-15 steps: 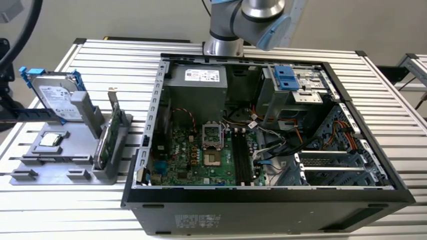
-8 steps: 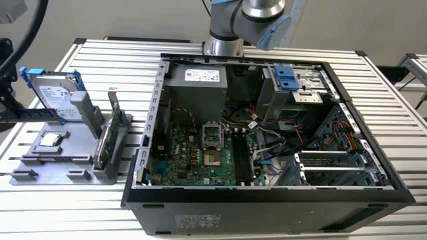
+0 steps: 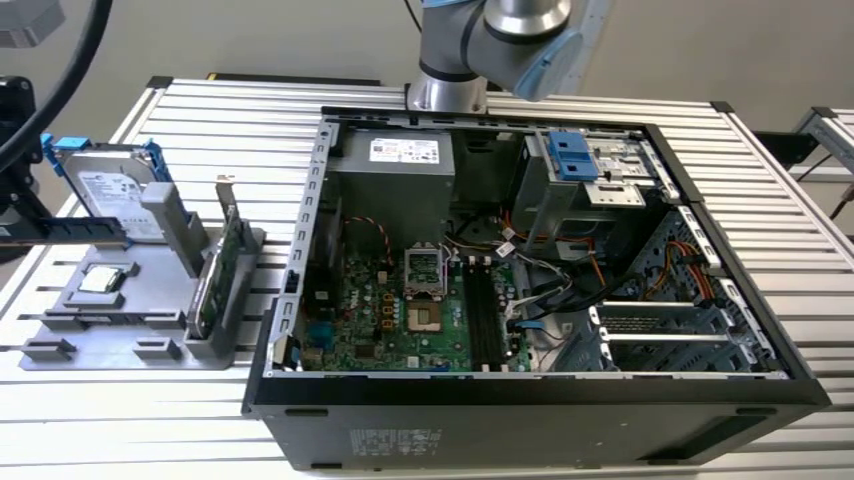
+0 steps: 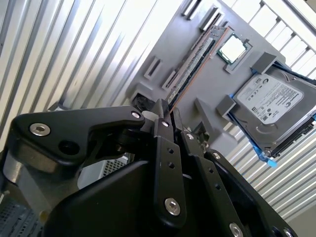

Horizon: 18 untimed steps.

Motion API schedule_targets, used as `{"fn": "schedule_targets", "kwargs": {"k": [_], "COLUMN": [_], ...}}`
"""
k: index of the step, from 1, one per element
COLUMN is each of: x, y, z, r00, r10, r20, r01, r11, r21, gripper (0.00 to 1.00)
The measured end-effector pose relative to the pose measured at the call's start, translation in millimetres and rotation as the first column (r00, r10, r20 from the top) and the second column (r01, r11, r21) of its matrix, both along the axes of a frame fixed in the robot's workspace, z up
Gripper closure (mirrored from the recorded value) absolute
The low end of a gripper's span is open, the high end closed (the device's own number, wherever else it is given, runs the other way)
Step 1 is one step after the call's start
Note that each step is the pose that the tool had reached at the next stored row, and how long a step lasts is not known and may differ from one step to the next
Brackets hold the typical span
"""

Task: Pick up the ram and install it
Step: 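Pick up the ram and move it above insertion slot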

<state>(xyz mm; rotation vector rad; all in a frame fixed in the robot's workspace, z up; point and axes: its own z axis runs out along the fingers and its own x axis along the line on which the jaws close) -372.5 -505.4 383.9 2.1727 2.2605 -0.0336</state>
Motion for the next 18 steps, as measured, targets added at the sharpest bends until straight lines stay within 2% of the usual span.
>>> {"fn": "schedule_targets", "kwargs": {"k": [18], "x": [14.1], "y": [0.0], "z": [0.1], "r00": [1.0000], "r10": [0.000], "r20": [-0.0001], "r01": [0.000], "r11": [1.0000], "r21": [-0.0001], "gripper": [1.00]}}
